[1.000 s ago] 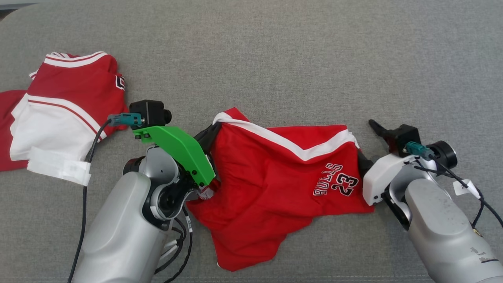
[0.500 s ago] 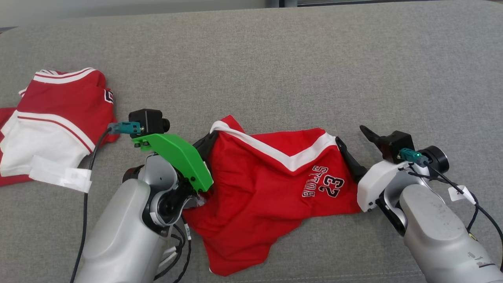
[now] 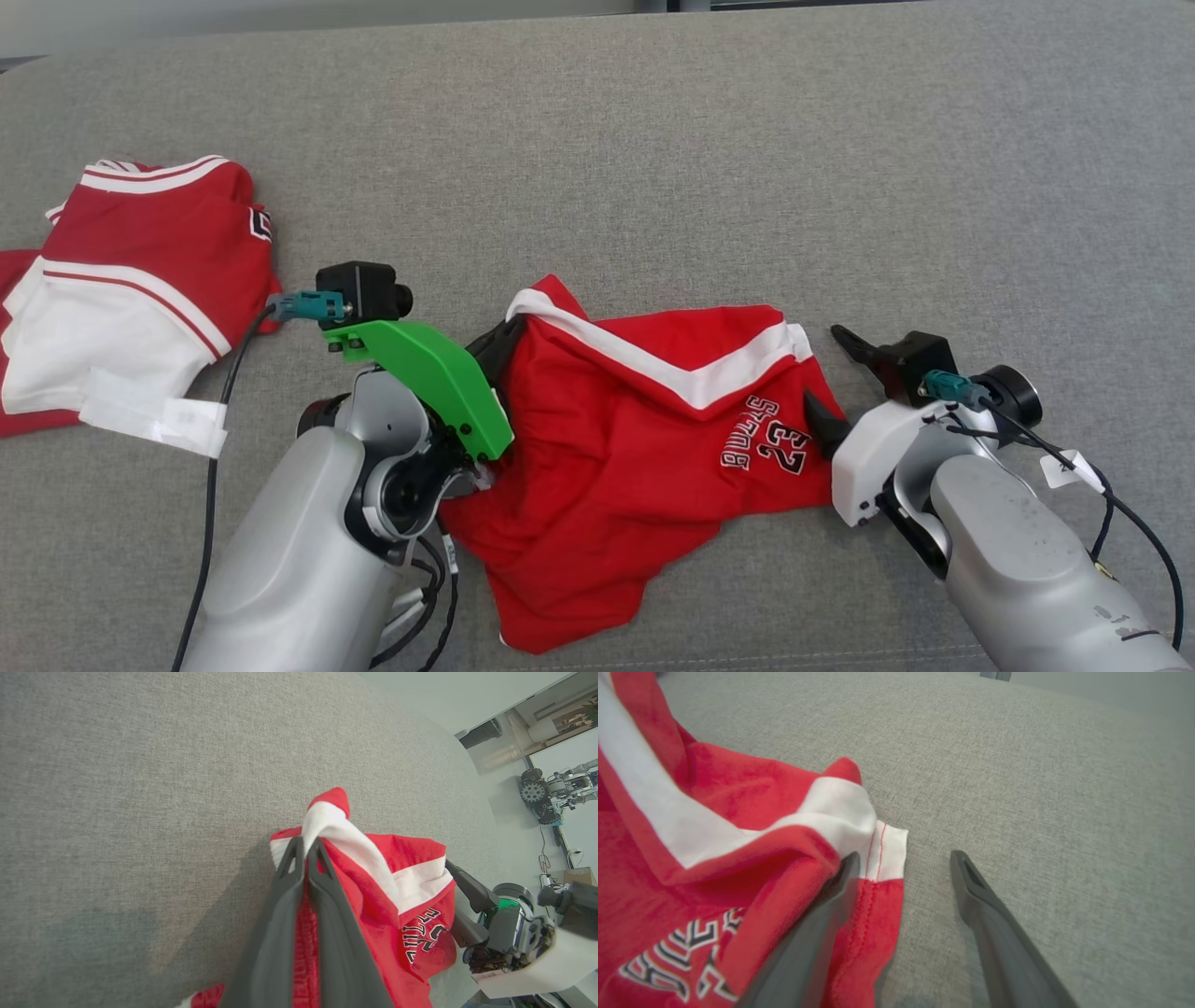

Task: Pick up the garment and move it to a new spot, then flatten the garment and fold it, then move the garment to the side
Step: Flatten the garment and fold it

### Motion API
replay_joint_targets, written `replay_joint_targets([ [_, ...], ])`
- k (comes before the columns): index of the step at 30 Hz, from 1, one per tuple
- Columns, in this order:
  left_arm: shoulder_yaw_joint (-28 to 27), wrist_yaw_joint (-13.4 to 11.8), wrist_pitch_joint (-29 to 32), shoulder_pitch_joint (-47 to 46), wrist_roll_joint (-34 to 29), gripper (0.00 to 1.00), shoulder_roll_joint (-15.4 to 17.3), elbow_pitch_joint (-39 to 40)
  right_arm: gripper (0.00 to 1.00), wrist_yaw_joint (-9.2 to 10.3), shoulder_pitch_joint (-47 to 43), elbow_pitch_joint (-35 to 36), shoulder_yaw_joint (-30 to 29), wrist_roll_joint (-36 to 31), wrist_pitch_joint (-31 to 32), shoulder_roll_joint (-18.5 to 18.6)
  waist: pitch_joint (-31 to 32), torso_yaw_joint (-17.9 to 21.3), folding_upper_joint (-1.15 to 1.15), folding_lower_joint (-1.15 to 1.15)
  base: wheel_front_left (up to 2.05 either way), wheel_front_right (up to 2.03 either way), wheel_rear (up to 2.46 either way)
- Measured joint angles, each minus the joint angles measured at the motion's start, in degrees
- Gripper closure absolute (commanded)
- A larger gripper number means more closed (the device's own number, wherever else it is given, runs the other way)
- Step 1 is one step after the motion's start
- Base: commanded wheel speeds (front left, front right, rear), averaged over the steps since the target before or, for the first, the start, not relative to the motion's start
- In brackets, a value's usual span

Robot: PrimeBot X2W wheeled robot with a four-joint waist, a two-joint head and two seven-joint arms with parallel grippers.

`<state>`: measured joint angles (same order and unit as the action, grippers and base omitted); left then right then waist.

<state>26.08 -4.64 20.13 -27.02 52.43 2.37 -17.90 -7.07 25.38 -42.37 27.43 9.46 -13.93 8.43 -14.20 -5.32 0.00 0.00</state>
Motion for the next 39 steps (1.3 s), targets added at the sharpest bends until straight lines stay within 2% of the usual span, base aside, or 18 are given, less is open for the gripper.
replay_joint_targets([
  [8, 0.5, 0.0, 0.0, 0.0, 0.0, 1.00, 0.0, 0.0, 0.00, 0.00, 2.0, -1.7, 2.0, 1.2, 0.0, -0.4, -0.1, -0.7, 0.00, 0.00, 0.00, 0.00, 0.00],
  [9, 0.6, 0.0, 0.0, 0.0, 0.0, 1.00, 0.0, 0.0, 0.04, 0.00, 2.2, -1.9, 2.3, 1.4, 0.0, -0.5, -0.1, -0.7, 0.00, 0.00, 0.00, 0.00, 0.00],
  [11, 0.8, 0.0, 0.0, 0.0, 0.0, 1.00, 0.0, 0.0, 0.20, 0.00, 2.6, -2.3, 2.6, 1.7, 0.0, -0.6, -0.1, -0.9, 0.00, 0.00, 0.00, 0.00, 0.00],
  [13, 1.1, 0.0, 0.0, 0.0, 0.2, 1.00, 0.0, 0.0, 0.43, 0.00, 2.7, -2.7, 2.9, 2.2, 0.0, -0.6, -0.1, -1.0, 0.00, 0.00, 0.00, 0.00, 0.00],
  [17, 1.5, 0.0, 0.0, 0.0, 0.3, 1.00, 0.0, 0.0, 0.67, -0.01, 2.8, -3.5, 3.3, 4.0, 0.1, -0.8, -0.2, -1.2, 0.00, 0.00, 0.00, 0.00, 0.00],
  [18, 1.6, 0.0, 0.0, 0.0, 0.3, 1.00, 0.0, 0.0, 0.69, -0.05, 2.9, -3.8, 3.3, 4.3, 0.1, -0.9, -0.2, -1.3, 0.00, 0.00, 0.00, 0.00, 0.00],
  [21, 1.7, 0.0, 0.0, 0.0, 0.3, 1.00, 0.0, 0.1, 0.62, -0.07, 3.5, -4.4, 3.3, 4.8, 0.1, -0.9, -0.2, -1.4, 0.00, 0.00, 0.00, 0.00, 0.00],
  [26, 1.8, 0.0, 0.0, 0.0, 0.4, 1.00, 0.0, 0.1, 0.63, -0.07, 3.9, -5.2, 3.3, 5.6, 0.1, -0.7, -0.3, -1.5, 0.00, 0.00, 0.00, 0.00, 0.00],
  [28, 1.9, 0.0, 0.0, 0.0, 0.5, 1.00, 0.0, 0.1, 0.73, -0.07, 4.3, -5.7, 3.5, 6.3, 0.1, -0.6, -0.4, -1.5, 0.00, 0.00, 0.00, 0.00, 0.00],
  [31, 2.1, 0.0, 0.0, 0.0, 0.8, 1.00, 0.0, 0.1, 0.98, -0.07, 5.0, -6.2, 4.0, 7.1, 0.3, -0.3, -0.4, -1.6, 0.00, 0.00, 0.00, 0.00, 0.00],
  [32, 2.1, 0.0, 0.0, 0.0, 0.8, 1.00, 0.0, 0.1, 1.00, -0.07, 5.0, -6.2, 4.1, 7.4, 0.3, -0.3, -0.4, -1.7, 0.00, 0.00, 0.00, 0.00, 0.00],
  [39, 2.1, 0.0, 0.0, 0.0, 0.9, 1.00, 0.0, 0.1, 1.00, -0.07, 5.9, -6.7, 4.7, 8.7, 0.3, -0.1, -0.4, -1.8, 0.00, 0.00, 0.00, 0.00, 0.00],
])
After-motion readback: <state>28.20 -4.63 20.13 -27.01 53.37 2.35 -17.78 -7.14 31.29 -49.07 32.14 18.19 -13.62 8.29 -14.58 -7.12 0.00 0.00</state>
